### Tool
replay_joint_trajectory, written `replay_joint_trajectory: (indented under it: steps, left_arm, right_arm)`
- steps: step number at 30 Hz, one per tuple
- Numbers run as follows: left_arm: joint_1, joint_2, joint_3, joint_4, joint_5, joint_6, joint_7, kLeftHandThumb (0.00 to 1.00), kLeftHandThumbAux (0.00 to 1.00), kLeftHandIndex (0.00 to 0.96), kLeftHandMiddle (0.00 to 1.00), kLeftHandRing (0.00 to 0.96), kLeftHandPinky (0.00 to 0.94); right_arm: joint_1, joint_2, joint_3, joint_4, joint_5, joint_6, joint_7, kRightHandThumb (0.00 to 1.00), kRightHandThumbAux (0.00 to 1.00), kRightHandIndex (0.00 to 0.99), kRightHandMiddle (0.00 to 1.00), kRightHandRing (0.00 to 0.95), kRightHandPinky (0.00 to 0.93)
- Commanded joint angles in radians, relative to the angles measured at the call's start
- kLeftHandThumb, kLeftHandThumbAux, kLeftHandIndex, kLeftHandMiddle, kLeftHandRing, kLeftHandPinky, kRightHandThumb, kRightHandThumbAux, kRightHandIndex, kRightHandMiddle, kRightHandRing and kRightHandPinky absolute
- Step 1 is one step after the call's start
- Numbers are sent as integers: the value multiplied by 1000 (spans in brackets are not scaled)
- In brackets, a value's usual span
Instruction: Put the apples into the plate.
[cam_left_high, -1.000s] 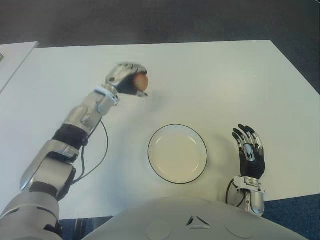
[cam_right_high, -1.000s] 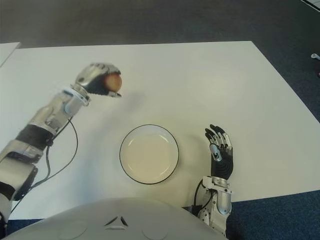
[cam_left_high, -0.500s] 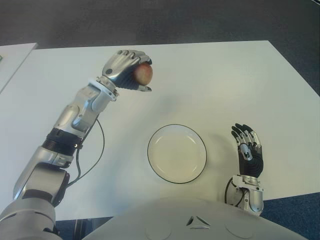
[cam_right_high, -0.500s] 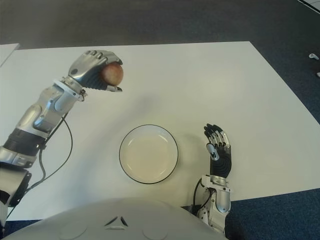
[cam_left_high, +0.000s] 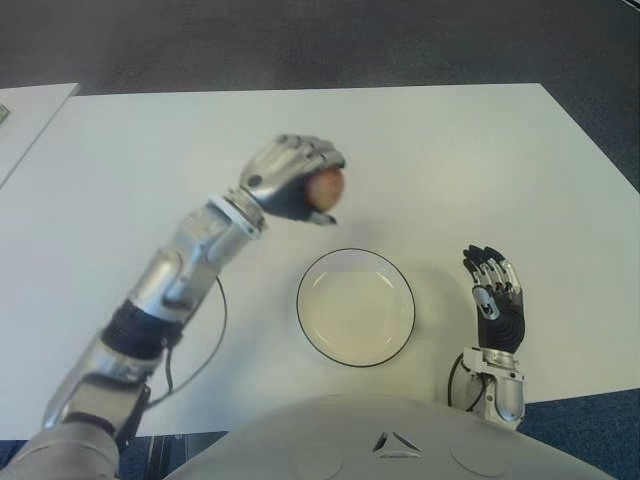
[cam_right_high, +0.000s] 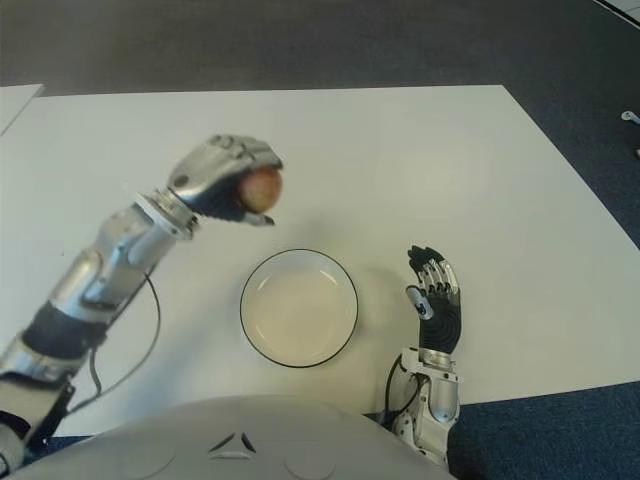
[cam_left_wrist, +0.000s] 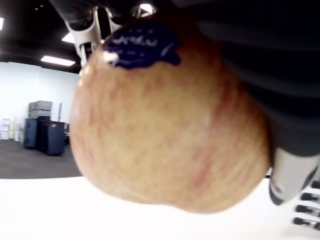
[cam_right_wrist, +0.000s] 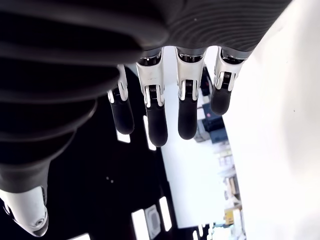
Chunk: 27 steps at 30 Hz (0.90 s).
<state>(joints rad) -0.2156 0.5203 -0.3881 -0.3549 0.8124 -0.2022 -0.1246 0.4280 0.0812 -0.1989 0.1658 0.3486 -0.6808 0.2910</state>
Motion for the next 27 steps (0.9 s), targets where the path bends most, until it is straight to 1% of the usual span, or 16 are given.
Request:
replay_joint_trajectory:
  steps: [1, 4, 6, 7, 9, 11, 14, 17, 18, 20, 22, 27]
  left_arm:
    - [37, 5, -48, -96, 87, -75, -16, 755, 693, 444, 875, 849, 780]
    - [61, -1, -87, -167, 118, -99, -94, 754, 692, 445, 871, 855, 817]
    - [76, -11, -95, -191, 124, -103, -126, 753, 692, 445, 868, 856, 826]
    - [102, -17, -114, -207, 115, -102, -151, 753, 691, 445, 867, 856, 830]
    - [154, -22, -148, -205, 104, -110, -172, 752, 691, 445, 863, 853, 833]
    - [181, -24, -169, -166, 114, -133, -152, 752, 691, 445, 862, 852, 836]
    - [166, -25, -174, -149, 85, -129, -215, 751, 692, 445, 862, 853, 841]
    - [149, -31, -180, -95, 80, -128, -256, 751, 692, 445, 854, 850, 843]
    - [152, -32, -180, -94, 78, -127, -268, 751, 692, 445, 853, 849, 844]
    - [164, -37, -183, -99, 86, -129, -277, 750, 692, 445, 851, 850, 851]
    - [191, -36, -185, -106, 109, -137, -257, 750, 693, 445, 853, 854, 859]
    - [222, -39, -179, -110, 132, -144, -234, 749, 693, 445, 856, 861, 866]
  right_arm:
    - [28, 23, 6, 77, -10, 43, -17, 268, 636, 215, 279, 225, 170]
    - [28, 30, 10, 72, -18, 44, -28, 269, 639, 219, 278, 224, 173]
    - [28, 31, 12, 69, -22, 44, -34, 269, 640, 221, 279, 223, 172]
    - [29, 32, 14, 67, -25, 44, -38, 269, 641, 222, 279, 223, 171]
    - [32, 35, 17, 61, -32, 45, -47, 275, 636, 225, 277, 220, 166]
    - [35, 38, 21, 56, -38, 44, -54, 282, 631, 227, 276, 217, 162]
    - [39, 39, 26, 51, -39, 41, -60, 297, 628, 235, 278, 217, 164]
    - [41, 38, 31, 48, -38, 41, -63, 310, 624, 246, 287, 219, 154]
    - [41, 37, 33, 47, -38, 41, -65, 311, 623, 247, 289, 219, 151]
    - [42, 36, 36, 46, -37, 42, -68, 314, 620, 250, 295, 219, 147]
    - [44, 35, 38, 41, -35, 50, -71, 319, 616, 251, 296, 218, 143]
    - [48, 34, 45, 33, -32, 60, -75, 329, 609, 251, 295, 212, 130]
